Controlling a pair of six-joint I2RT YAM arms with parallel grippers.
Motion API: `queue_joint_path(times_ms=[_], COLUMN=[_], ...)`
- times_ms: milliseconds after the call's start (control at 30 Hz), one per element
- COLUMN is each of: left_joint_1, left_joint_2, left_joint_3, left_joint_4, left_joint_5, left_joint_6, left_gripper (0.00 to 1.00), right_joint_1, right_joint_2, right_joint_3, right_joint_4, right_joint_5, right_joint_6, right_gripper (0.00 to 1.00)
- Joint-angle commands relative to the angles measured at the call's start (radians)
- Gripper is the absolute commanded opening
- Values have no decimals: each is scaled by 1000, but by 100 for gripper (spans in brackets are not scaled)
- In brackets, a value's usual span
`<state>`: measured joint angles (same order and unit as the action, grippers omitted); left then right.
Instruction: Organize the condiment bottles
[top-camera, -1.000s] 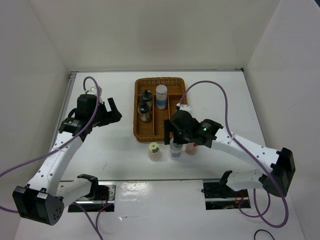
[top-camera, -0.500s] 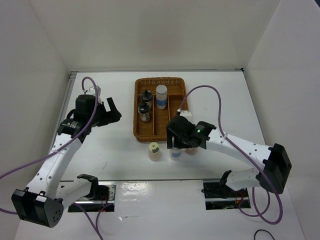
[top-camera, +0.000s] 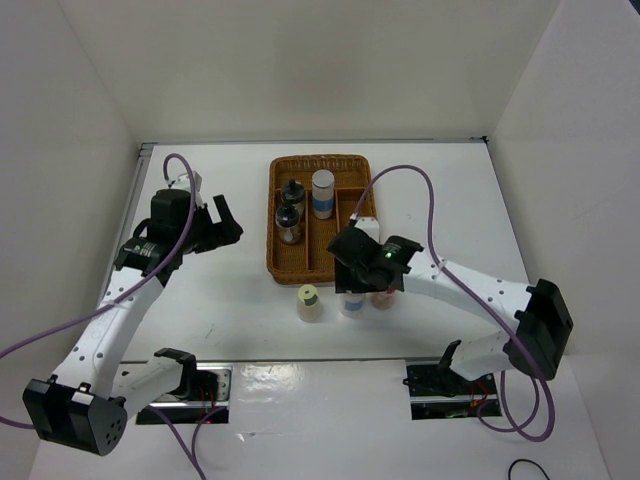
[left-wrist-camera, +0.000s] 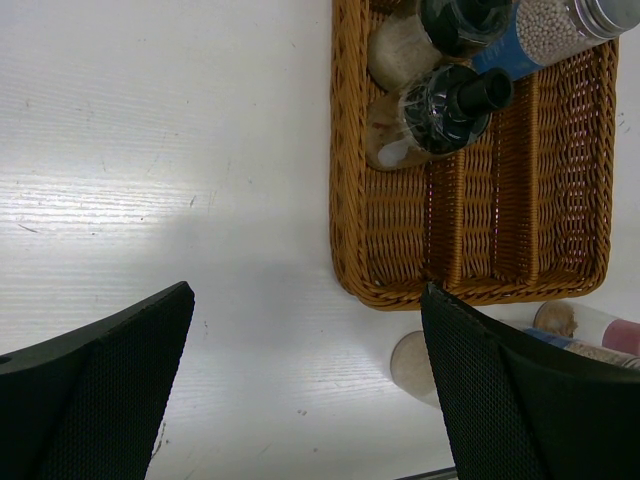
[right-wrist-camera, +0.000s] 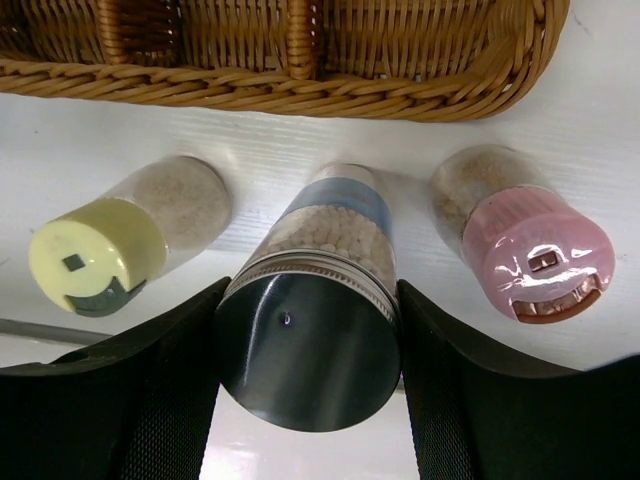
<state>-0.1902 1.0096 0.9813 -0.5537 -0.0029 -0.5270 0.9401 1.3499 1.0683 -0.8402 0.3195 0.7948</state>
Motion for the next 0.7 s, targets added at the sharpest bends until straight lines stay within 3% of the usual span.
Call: queue_joint_path(times_ms=[0, 300, 667], left_joint_1=[6, 6, 6], left_joint_2=[-23, -32, -32], left_joint_3=[-12, -12, -12], left_joint_4=[32, 41, 41], left_joint_5=[-8, 3, 12], left_joint_6=[2, 2, 2], left_gripper=[100, 100, 100], right_joint_1=[8, -52, -190], right_joint_2=[0, 46, 313], right_joint_3=[139, 586, 814], right_joint_4=[-62, -140, -41], right_joint_5=[53, 62, 90], right_joint_6=[-2, -152, -327], right_gripper=[44, 39, 39])
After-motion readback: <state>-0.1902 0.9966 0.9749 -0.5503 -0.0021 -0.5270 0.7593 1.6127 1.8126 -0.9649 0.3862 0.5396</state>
